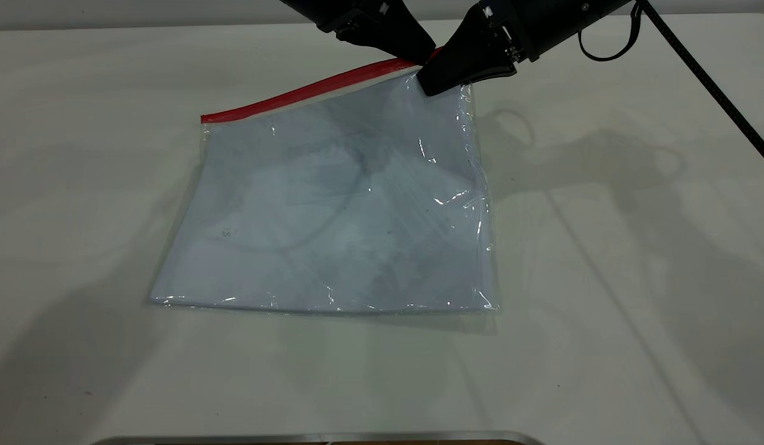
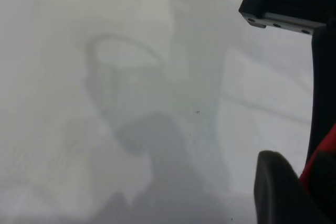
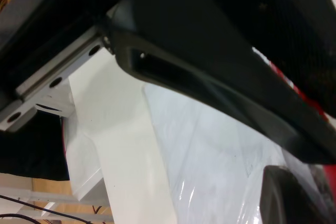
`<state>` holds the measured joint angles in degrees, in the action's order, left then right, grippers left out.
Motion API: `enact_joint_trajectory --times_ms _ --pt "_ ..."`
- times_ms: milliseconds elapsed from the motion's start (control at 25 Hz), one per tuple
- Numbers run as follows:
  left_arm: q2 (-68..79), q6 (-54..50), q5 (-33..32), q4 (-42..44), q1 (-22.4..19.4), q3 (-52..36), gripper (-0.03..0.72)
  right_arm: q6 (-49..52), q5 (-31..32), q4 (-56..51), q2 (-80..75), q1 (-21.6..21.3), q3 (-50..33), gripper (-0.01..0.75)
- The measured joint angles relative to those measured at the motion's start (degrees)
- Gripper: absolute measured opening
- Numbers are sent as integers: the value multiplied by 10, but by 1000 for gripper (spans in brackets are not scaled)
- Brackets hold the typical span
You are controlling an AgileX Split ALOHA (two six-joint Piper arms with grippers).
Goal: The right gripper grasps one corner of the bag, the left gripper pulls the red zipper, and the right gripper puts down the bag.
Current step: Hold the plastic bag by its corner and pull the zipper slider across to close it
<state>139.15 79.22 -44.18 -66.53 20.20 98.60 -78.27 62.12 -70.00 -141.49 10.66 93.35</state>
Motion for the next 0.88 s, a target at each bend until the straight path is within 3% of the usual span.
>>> enact_joint_trajectory --times_ms 200,880 --pt "0 1 0 0 0 0 130 0 0 0 0 0 0 33" --pt "0 16 16 5 0 1 127 0 -1 -1 0 -10 0 33"
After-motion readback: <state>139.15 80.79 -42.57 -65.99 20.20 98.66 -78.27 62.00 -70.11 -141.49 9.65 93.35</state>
